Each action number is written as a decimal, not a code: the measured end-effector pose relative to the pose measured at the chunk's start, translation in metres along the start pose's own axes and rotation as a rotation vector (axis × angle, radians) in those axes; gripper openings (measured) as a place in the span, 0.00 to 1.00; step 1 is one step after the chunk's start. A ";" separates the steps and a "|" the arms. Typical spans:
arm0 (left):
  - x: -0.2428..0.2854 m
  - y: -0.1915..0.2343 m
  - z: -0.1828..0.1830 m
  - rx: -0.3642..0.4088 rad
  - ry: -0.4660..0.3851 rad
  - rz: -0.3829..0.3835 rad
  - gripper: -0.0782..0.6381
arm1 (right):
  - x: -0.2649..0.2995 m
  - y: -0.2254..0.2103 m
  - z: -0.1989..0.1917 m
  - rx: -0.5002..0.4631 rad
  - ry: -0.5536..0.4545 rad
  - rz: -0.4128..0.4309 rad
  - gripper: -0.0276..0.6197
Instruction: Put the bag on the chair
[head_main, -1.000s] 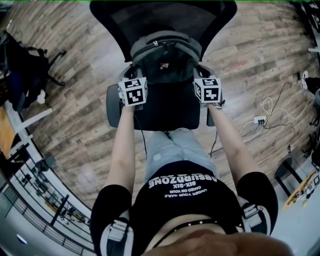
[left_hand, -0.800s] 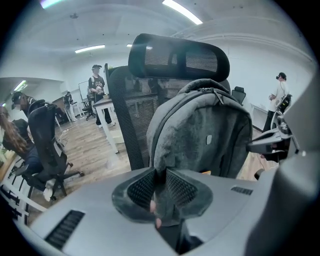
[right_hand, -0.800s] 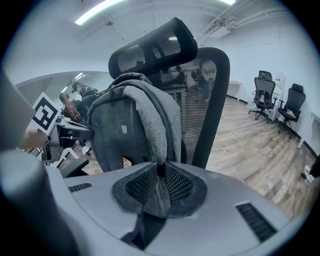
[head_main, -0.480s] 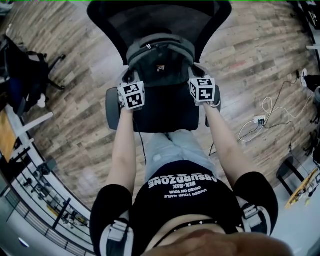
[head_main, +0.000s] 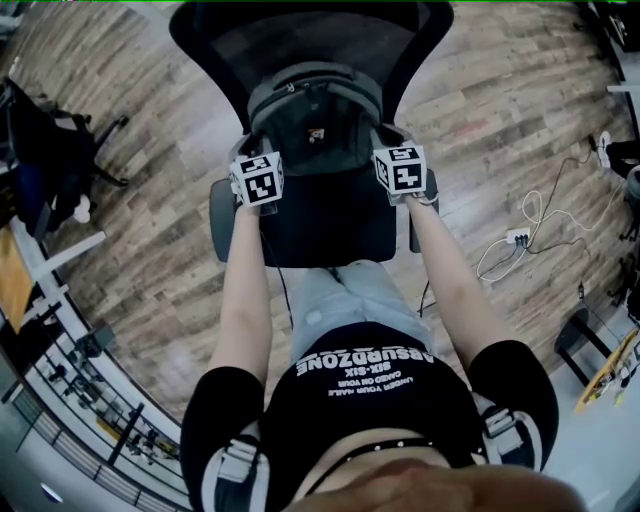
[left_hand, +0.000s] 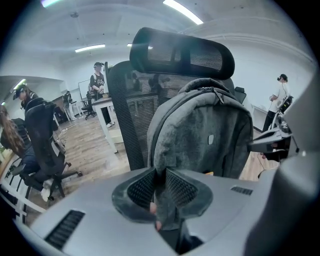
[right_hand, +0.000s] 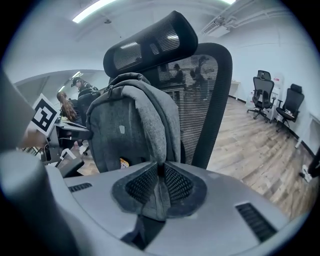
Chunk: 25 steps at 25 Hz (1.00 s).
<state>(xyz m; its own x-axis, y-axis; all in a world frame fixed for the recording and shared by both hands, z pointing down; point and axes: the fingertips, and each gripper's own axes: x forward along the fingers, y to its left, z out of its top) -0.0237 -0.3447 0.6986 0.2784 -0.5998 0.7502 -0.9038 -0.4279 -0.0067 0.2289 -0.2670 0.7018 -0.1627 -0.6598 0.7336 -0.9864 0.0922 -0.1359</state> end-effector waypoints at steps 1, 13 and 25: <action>0.003 0.000 0.002 0.001 0.008 -0.006 0.21 | 0.002 -0.001 0.002 -0.003 0.003 0.000 0.13; 0.026 0.009 0.018 0.035 0.094 -0.004 0.21 | 0.017 -0.011 0.016 0.001 0.013 -0.012 0.13; -0.006 0.006 0.015 0.285 0.096 0.099 0.30 | -0.014 0.000 0.028 0.008 -0.007 0.002 0.26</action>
<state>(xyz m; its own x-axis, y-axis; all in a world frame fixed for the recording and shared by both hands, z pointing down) -0.0256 -0.3541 0.6839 0.1494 -0.5869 0.7958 -0.7936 -0.5512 -0.2575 0.2315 -0.2783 0.6730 -0.1642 -0.6646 0.7289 -0.9860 0.0877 -0.1422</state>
